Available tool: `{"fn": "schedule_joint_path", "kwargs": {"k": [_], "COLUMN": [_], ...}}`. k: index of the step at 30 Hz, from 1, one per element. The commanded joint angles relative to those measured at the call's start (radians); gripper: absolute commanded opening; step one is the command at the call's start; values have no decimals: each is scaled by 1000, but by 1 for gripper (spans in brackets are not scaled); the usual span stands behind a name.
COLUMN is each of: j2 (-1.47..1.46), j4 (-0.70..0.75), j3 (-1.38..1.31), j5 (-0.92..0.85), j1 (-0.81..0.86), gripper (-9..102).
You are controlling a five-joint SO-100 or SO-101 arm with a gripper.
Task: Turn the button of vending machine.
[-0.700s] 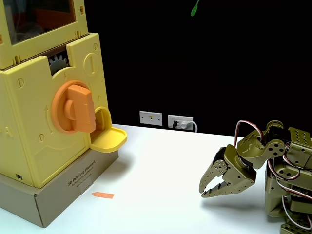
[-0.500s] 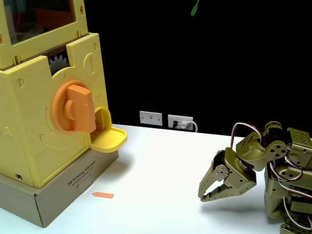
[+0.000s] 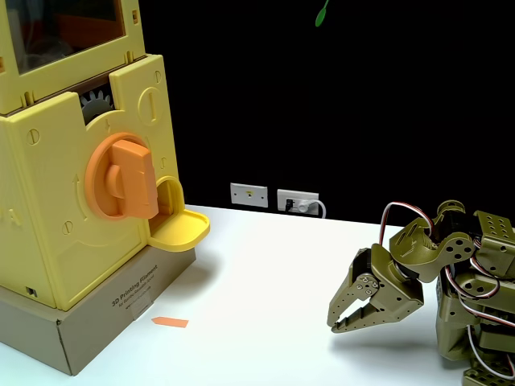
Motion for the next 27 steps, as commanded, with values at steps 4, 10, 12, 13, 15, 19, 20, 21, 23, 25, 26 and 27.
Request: {"fn": "schedule_joint_path", "kwargs": {"k": [4, 10, 12, 13, 15, 19, 20, 21, 23, 25, 26, 27], "j2": [135, 135, 135, 132, 78, -135, -178, -222, -325, -423, -468, -499], "j4": [-52, -80, -112, -147, -216, -256, -245, -241, -230, -212, -202, -198], "j3": [18, -184, -229, -242, -279, -483, -548, -607, -726, -834, -884, -919], "j5": [-21, -29, -14, -6, -12, -72, -87, -100, -140, -193, -221, -249], "j1": [5, -21, -31, -40, -52, -92, -87, -87, -92, -100, -107, -112], "gripper": [1, 1, 1, 1, 0, 0, 0, 0, 0, 0, -1, -1]}}
